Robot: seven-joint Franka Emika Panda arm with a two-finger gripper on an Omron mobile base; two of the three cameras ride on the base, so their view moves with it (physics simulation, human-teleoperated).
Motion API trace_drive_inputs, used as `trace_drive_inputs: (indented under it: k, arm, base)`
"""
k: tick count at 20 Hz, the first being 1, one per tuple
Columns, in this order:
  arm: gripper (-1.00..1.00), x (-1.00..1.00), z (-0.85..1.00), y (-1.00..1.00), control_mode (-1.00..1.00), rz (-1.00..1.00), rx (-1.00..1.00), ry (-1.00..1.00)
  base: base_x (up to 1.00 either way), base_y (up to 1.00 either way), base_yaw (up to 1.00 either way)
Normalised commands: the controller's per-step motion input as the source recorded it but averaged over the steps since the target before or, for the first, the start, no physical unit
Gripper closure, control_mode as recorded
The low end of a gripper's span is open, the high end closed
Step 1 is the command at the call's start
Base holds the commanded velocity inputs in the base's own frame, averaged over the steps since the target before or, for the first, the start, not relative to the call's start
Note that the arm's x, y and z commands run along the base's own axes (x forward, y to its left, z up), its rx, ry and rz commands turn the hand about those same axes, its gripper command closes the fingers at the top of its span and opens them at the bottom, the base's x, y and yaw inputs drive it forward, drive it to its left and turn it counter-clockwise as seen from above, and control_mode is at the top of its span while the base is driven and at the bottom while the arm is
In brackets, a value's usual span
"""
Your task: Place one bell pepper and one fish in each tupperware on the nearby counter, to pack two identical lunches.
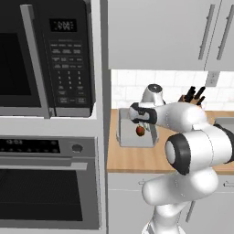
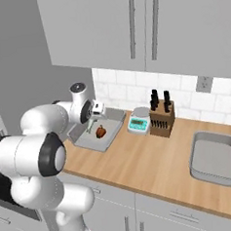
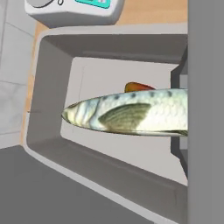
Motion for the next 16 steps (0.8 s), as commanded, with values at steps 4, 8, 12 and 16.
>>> trace_drive_inputs:
  k: [4, 8, 12, 16]
  arm:
    - [1.00, 0.38, -0.43, 0.00, -1.00, -0.08, 0.00, 0.02]
    - [1.00, 0.24, -0.19, 0.00, -1.00, -0.06, 0.04, 0.00]
    - [1.00, 0.20, -0.09, 0.00, -1.00, -0.05, 0.09, 0.00]
    - [1.00, 0.22, -0.07, 0.01, -1.00, -0.05, 0.08, 0.00]
  base:
    - [0.00, 0.00, 0.00]
    - [0.00, 0.00, 0.00]
    - [0.00, 0.00, 0.00]
    - [0.00, 0.00, 0.00]
